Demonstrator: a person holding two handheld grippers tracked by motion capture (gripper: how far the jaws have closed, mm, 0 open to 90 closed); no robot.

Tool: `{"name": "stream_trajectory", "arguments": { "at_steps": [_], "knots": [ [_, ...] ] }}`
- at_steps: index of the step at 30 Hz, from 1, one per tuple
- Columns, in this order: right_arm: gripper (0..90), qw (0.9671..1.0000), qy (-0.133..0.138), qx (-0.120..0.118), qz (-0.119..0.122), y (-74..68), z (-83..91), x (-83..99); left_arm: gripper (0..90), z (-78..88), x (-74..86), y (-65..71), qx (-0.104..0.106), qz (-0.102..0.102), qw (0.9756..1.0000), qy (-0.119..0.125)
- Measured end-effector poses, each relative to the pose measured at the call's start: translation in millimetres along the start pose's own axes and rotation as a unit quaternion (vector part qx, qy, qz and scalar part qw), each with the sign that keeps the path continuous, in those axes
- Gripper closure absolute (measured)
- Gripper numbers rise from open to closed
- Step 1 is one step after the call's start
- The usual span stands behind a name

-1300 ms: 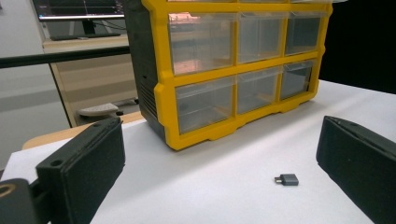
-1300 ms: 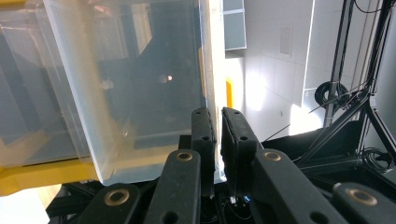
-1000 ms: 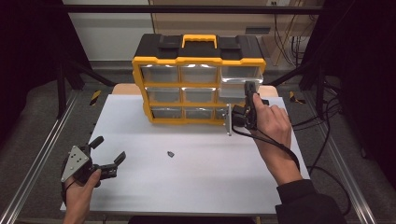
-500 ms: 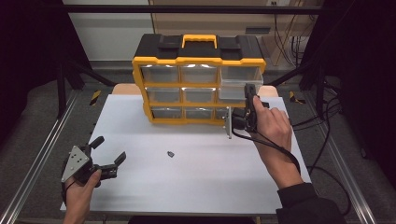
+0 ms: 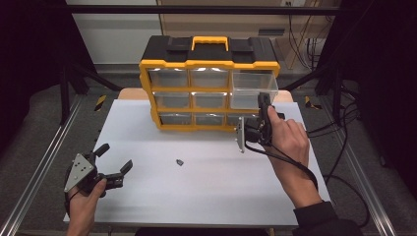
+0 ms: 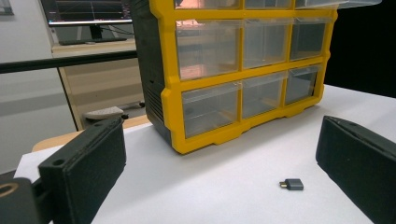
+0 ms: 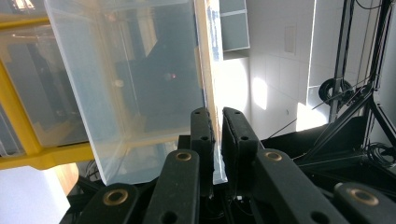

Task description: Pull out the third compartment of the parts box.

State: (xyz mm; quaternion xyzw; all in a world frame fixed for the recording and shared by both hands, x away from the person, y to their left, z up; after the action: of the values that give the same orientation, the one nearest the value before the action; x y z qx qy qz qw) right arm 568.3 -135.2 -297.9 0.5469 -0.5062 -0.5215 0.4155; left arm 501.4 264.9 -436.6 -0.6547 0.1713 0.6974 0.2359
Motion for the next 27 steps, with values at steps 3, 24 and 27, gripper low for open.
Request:
{"name": "stream_trajectory", "arguments": {
  "at_steps": [3,24,27],
  "knots": [
    [83.3,1.0000,0.001,0.000,0.001,0.6,2.6,-0.9,1.4,-0.1,0.0,0.1,0.000,0.000,1.0000,0.000],
    [83.0,1.0000,0.005,-0.001,-0.005,1.0,17.0,1.0,1.4,-0.7,0.7,0.5,0.001,0.000,1.0000,-0.002],
    [82.9,1.0000,0.001,-0.002,-0.002,-0.3,17.9,0.8,1.4,-0.7,0.8,1.0,0.002,-0.001,1.0000,-0.003]
  ]
}}
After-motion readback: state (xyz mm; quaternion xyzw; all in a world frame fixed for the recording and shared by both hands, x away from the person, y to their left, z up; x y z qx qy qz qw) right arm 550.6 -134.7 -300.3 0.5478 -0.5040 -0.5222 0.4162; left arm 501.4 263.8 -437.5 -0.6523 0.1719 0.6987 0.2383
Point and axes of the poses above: each handheld gripper's, and its own axes: z roughly backward along the jaws, x roughly out of its underside, y roughly to its right, the point moved 10 cm from there along -z, roughly forward along the jaws, and after that the axes turned 1 degree about -y, right-handed, at the moved point
